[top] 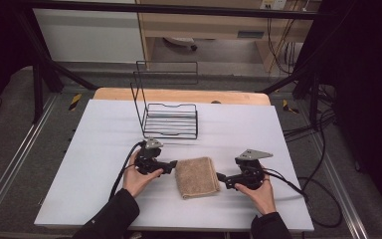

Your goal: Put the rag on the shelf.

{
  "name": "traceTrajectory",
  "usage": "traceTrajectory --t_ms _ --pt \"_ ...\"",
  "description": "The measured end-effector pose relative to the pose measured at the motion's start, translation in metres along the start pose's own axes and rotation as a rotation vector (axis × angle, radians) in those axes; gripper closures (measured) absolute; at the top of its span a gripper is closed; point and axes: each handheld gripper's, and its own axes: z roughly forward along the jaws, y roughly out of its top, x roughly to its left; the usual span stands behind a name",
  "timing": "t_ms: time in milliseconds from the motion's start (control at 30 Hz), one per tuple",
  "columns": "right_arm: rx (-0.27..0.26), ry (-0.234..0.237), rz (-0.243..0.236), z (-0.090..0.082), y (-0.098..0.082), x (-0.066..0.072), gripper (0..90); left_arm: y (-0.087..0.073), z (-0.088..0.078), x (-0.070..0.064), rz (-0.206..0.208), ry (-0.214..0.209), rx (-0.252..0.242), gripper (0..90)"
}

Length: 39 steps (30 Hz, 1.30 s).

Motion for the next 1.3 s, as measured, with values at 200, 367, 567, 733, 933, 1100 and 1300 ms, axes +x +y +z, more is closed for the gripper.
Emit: traceTrajectory --t_ms 200,367,567,733,933,1100,1300 --pt "0.006 0.003 0.000 0.001 0.000 0.000 4.2 -0.001 0.009 -0.002 -0.025 -0.002 0.017 33.6" --pt "0.010 0.012 0.011 0.003 0.000 0.000 5.9 -0.003 0.016 -0.008 -0.045 -0.032 0.033 42.1" --pt "0.014 0.018 0.019 0.004 0.001 -0.001 8.8 -0.005 0.020 -0.013 -0.056 -0.041 0.047 51.5" --pt "0.022 0.011 0.017 0.007 0.003 -0.002 12.1 -0.007 0.021 -0.012 -0.080 -0.059 0.048 56.9" --pt "0.028 0.006 0.033 0.022 0.013 0.000 19.7 -0.009 0.024 -0.017 -0.083 -0.069 0.049 67.6" --pt "0.032 -0.013 0.048 0.038 0.020 -0.002 25.8 -0.010 0.025 -0.019 -0.086 -0.073 0.047 72.6" --pt "0.037 -0.016 0.079 0.052 0.023 -0.004 35.5 -0.010 0.026 -0.021 -0.086 -0.078 0.047 76.5"
